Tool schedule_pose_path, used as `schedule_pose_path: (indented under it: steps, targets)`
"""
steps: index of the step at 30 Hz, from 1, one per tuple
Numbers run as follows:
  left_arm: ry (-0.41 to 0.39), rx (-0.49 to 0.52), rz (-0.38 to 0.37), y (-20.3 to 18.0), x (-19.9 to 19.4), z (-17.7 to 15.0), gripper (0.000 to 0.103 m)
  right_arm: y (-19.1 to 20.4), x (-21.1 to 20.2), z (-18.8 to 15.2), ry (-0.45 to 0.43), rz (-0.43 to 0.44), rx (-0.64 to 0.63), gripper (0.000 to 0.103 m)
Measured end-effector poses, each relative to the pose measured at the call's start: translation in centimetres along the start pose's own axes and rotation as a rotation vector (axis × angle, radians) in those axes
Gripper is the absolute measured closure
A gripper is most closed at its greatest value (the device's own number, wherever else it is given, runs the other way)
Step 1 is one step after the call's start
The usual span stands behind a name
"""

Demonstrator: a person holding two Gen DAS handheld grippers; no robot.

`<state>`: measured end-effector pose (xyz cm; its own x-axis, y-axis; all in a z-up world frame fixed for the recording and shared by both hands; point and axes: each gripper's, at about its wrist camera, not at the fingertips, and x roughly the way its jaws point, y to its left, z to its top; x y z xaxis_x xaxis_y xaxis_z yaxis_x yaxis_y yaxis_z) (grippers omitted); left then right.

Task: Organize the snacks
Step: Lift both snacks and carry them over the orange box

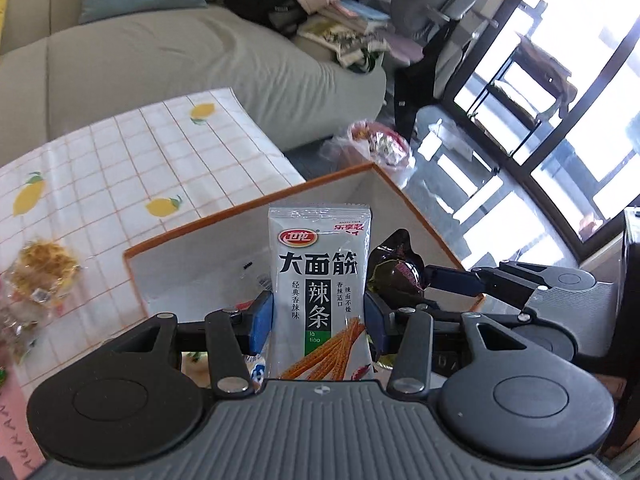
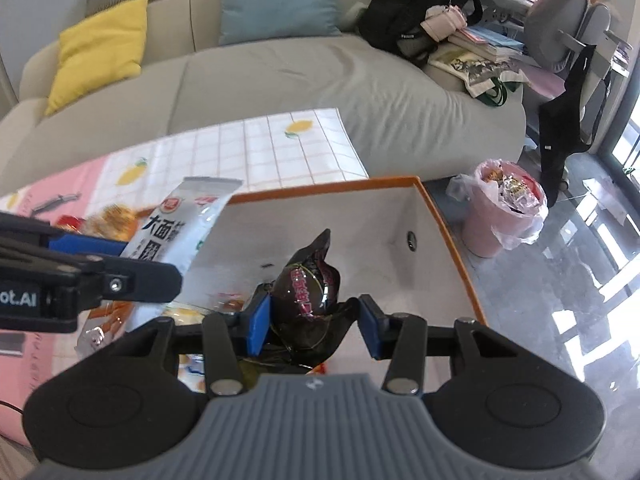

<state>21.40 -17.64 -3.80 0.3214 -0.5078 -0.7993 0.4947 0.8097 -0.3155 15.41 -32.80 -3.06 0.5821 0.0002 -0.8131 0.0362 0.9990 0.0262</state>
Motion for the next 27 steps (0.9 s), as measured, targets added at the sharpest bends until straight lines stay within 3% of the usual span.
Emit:
schedule_pose_path:
  steps: [13,27]
  targets:
    - [0.105,-0.007,0.021,1.3,6.7,1.0,0.049,-1.1,6.2,0.4,0.096,-0.056,-0.118,0.057]
    - [0.219,-0.014,0.118,2.1,10.4,0.6,0.048,-0.3,9.9,0.3,0.149,-0.093,-0.216,0.056]
